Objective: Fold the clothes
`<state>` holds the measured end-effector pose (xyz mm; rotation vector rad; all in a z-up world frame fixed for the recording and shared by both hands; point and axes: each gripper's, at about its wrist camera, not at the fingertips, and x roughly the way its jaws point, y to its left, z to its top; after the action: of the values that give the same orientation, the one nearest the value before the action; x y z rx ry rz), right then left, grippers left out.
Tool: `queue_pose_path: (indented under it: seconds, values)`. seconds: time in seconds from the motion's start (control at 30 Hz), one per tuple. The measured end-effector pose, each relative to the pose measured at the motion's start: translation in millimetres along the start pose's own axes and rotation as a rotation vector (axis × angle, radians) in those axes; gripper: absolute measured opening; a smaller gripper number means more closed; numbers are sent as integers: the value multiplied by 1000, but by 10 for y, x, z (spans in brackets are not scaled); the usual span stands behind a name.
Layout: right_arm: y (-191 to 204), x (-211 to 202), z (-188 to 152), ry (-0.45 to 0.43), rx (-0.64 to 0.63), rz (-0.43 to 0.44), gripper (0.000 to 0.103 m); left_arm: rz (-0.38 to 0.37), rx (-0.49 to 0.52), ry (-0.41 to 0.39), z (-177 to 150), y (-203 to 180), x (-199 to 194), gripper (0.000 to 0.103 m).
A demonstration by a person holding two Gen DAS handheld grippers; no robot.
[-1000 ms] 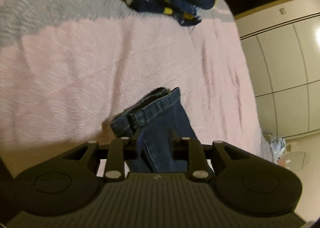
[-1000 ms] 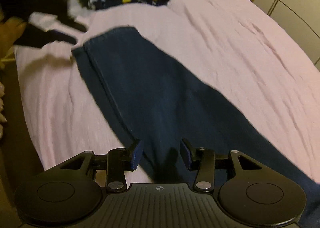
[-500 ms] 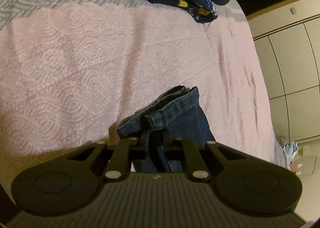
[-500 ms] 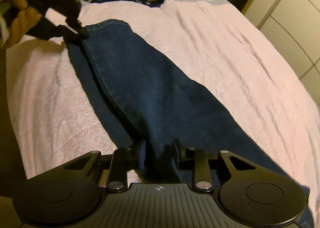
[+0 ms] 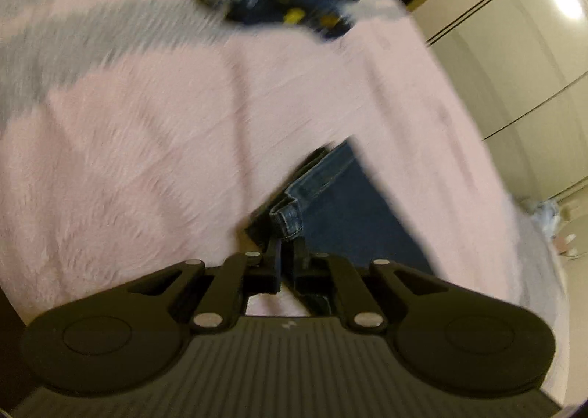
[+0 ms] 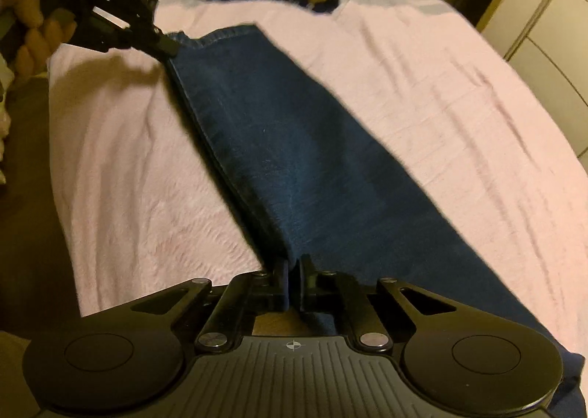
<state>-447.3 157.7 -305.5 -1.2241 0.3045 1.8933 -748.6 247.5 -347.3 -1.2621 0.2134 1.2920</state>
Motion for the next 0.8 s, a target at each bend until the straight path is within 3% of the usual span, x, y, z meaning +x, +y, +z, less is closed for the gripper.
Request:
queue_pose_path:
  seconds: [0.1,0.17,0.3,0.37,0.4,0.43,0.53,0.63,0.73,0.8]
  values:
    - [60,119,38,31,8,-10,16,20,-4,-7,-56,30,41,7]
    - [-3,31,52,10,73,7,21,52,45,-18,-71,-69,-59,9]
    - [-362,-297,-120,-81,304,-30,42,150,198,-35,-106,-355,-276,6]
    - [-600,-422,-330,-89,421,-128,45,158,256,-22,-152,-536,-343,6]
    - [-734,-423,-475,-52,481,-184,45,147,278,-7,-180,-653,-322,6]
    - [-868,-421,-622,-13,542,-239,46,122,295,15,-228,-807,-258,6]
    - [-1386,-364,-1210,178,768,-292,46,42,346,81,-376,-1277,-62,7]
    - [-1918,-666,-1852,127,1002,-246,46,-85,422,171,-665,-1945,205,7]
    - [-2390,-955,-2424,122,1110,-295,46,-209,508,256,-998,-2657,478,7]
    - [-2766,-1189,-2819,101,1164,-336,46,-293,547,318,-1231,-3179,668,13]
